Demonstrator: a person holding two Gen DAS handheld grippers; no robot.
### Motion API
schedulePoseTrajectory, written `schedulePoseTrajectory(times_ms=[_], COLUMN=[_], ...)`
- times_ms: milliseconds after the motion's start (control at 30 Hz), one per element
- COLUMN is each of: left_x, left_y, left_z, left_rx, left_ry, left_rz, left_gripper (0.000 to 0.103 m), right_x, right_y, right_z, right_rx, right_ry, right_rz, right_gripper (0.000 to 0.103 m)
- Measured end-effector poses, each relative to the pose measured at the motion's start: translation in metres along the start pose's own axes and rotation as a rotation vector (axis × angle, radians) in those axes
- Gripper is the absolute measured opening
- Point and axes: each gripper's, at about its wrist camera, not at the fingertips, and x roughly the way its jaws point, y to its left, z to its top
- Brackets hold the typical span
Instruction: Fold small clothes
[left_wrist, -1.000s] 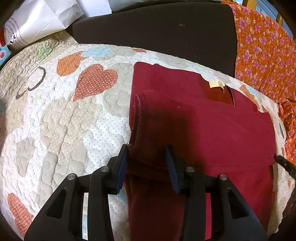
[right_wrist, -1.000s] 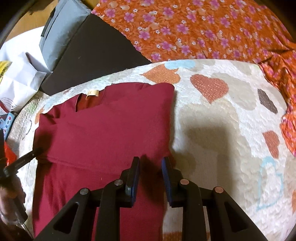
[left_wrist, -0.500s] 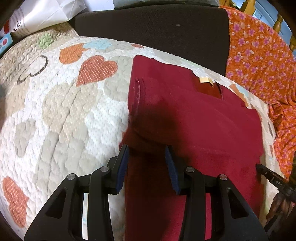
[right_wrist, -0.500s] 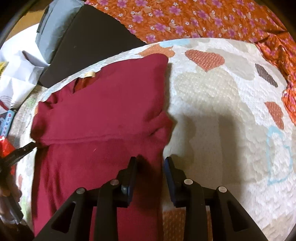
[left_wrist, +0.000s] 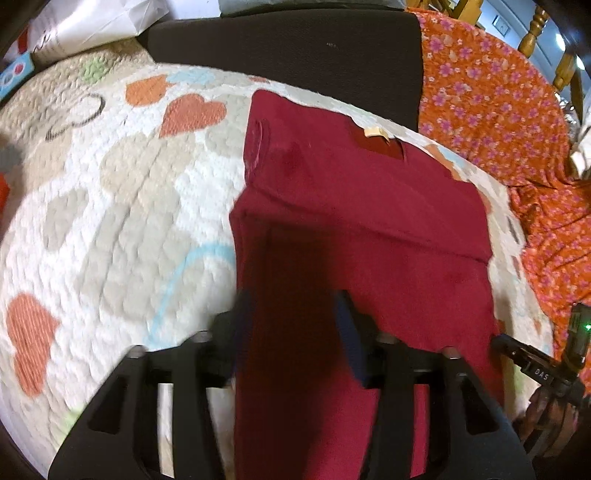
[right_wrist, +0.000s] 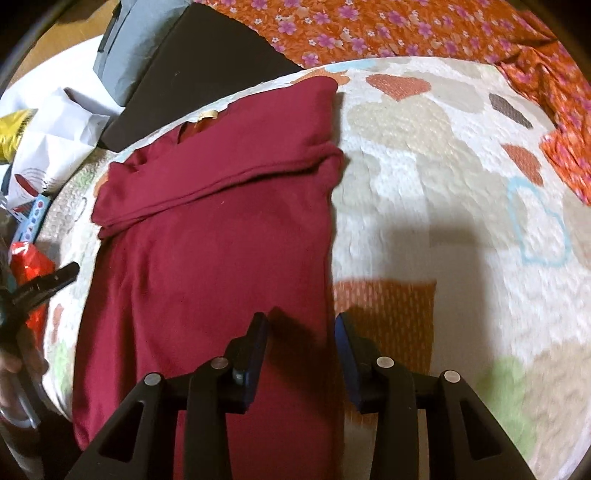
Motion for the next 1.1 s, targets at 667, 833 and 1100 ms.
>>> schedulePoseTrajectory(times_ms=[667, 833, 1100], left_x=[-0.042, -0.042, -0.041], left_y=[0.003, 0.0, -0.001], left_z=[-0.116, -0.125, -0.127], left_rx=[0.038, 0.086, 0.086], left_ry=[0.099, 0.095, 0.108], left_rz=[0.066, 0.102, 0.094], left_gripper=[0.066, 0.066, 0.066], right_x=[-0.053, -0.054, -0.057], right_y=[-0.013, -0.016, -0.022], right_z=[-0.081, -0.089, -0.102], right_rx=[0.034, 0.048, 0.077], right_ry=[0.052, 0.062, 0.085], right_rz=[0.093, 0.096, 0.1], right_gripper=[0.041, 0.041, 0.042])
